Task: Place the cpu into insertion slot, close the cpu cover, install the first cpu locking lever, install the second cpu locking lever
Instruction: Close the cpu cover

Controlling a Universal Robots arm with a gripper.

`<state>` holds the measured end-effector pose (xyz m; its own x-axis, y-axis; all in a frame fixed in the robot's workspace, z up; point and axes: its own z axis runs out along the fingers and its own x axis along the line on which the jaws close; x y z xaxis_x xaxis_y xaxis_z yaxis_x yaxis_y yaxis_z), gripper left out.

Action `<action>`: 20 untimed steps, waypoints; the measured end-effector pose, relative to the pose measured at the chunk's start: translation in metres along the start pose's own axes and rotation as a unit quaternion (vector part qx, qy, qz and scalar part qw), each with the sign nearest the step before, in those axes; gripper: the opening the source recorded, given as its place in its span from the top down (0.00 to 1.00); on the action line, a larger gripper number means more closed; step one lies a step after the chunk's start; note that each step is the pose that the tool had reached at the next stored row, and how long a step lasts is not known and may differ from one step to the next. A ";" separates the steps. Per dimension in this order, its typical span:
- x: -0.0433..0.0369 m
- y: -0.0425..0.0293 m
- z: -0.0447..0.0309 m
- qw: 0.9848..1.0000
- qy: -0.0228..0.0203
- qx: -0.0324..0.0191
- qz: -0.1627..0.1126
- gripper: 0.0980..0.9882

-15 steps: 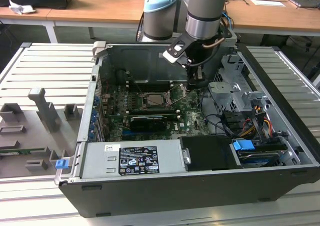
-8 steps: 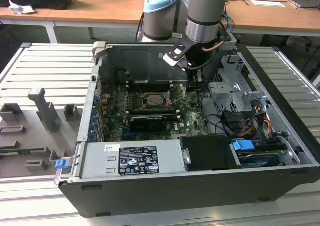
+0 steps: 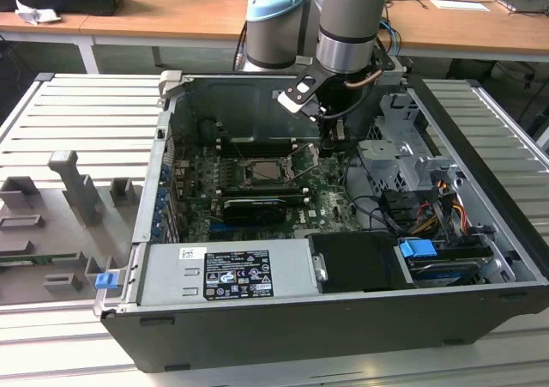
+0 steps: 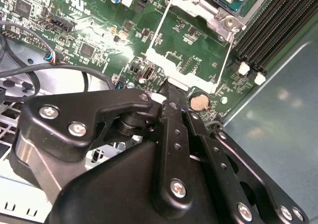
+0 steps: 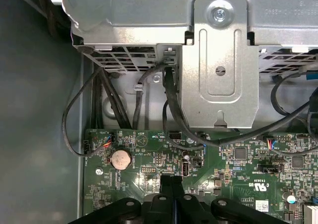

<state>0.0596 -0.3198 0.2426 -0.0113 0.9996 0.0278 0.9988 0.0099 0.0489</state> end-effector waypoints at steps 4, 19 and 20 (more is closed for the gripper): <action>0.0000 -0.0010 -0.0001 1.000 0.000 0.000 0.000 0.99; 0.0001 -0.0053 -0.0003 1.000 0.000 0.000 0.000 0.99; 0.0001 -0.0059 -0.0003 1.000 0.000 0.000 0.000 0.99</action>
<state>0.0537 -0.3197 0.2426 -0.0111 0.9996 0.0277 0.9988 0.0097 0.0488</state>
